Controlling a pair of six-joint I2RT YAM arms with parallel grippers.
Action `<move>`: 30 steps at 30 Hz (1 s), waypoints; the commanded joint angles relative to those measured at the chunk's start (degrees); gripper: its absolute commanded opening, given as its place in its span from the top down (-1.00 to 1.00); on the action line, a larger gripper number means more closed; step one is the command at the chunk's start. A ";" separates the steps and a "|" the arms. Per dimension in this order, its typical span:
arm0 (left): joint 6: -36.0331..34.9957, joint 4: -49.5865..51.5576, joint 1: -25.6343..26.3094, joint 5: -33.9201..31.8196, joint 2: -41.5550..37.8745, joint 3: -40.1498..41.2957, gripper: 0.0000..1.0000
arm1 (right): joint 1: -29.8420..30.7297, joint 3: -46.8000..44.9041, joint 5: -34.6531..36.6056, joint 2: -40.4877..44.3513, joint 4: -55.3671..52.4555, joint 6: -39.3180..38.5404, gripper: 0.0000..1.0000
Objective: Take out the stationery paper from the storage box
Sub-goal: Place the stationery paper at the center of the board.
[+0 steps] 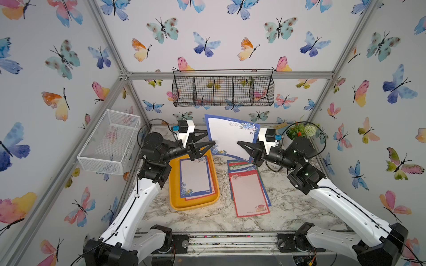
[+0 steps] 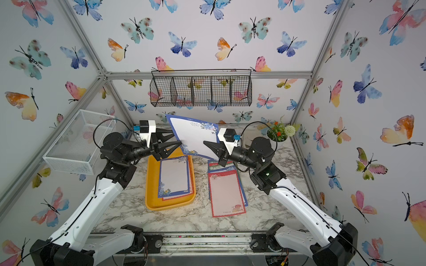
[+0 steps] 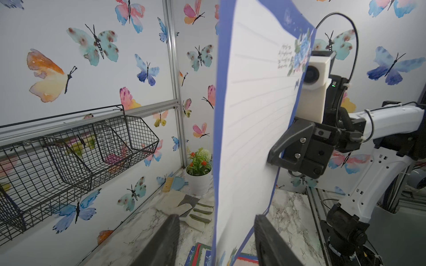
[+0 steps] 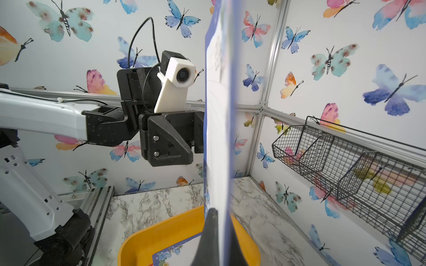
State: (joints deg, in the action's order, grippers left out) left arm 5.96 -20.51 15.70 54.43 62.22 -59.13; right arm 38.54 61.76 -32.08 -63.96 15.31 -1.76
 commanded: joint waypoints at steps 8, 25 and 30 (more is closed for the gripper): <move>-8.35 6.04 -0.24 -7.89 -5.71 -1.12 -0.14 | -0.18 9.87 11.90 0.77 -31.44 1.73 0.96; -8.86 6.80 -0.19 -10.93 -5.44 -0.98 -0.19 | -0.31 13.32 11.69 -10.57 -59.26 16.81 0.96; -9.12 7.24 -0.26 -10.85 -5.44 -1.16 -0.20 | -1.90 6.80 5.37 -11.50 -56.07 19.74 0.97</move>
State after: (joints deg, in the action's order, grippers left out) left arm -2.59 -13.19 15.70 44.14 56.77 -59.16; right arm 37.65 70.59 -21.61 -75.09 -40.73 14.96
